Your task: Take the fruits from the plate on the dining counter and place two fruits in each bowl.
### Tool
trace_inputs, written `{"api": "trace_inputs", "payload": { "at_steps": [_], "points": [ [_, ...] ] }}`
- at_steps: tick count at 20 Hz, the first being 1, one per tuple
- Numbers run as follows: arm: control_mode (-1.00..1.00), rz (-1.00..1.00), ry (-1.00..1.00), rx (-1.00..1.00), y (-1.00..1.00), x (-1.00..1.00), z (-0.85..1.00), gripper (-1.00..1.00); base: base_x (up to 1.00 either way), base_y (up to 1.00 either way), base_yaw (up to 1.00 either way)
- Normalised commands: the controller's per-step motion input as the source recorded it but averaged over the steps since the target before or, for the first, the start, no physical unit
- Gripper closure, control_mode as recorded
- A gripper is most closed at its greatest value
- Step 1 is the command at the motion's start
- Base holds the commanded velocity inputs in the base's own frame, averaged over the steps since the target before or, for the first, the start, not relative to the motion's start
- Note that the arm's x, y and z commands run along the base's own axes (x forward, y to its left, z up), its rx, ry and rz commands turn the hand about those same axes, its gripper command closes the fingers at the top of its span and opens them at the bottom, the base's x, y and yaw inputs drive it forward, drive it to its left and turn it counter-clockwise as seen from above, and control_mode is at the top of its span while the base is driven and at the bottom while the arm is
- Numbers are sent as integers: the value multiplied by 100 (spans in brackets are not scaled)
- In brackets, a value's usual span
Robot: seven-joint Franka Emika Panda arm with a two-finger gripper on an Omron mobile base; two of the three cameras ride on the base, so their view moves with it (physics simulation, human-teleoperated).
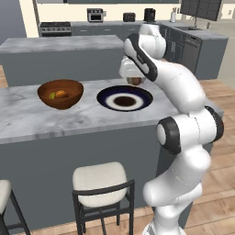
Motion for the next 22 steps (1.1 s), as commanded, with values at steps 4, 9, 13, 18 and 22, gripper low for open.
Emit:
{"api": "trace_inputs", "payload": {
  "at_steps": [4, 9, 13, 18, 22],
  "points": [
    [-100, -18, -14, -1, 0, -100, -3, 100, 0, 0, 0],
    [-100, -19, -3, 0, -11, -100, 19, 100, 0, 0, 0],
    [-100, -23, -2, -3, -22, -94, -1, 100, 0, 0, 0],
    [-100, -8, 1, -5, -11, -37, -4, 100, 0, 0, 0],
    [-100, 16, 0, 0, -4, -60, 0, 100, 0, 0, 0]
  ]
}}
